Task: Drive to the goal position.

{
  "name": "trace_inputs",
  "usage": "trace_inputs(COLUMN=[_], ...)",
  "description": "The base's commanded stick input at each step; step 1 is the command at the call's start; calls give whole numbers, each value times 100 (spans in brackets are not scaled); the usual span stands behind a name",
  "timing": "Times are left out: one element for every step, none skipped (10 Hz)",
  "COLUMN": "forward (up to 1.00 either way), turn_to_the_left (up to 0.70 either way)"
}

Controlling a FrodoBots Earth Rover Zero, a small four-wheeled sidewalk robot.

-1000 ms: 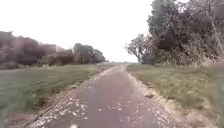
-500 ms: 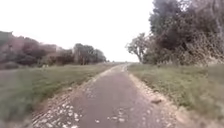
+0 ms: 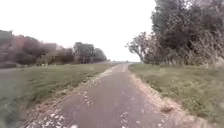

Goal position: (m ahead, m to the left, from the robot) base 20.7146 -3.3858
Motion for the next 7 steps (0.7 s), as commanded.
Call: trace_inputs(forward=[70, 70, 70, 70, 70, 70, 63], turn_to_the_left=[0, 0, 0, 0, 0, 0, 0])
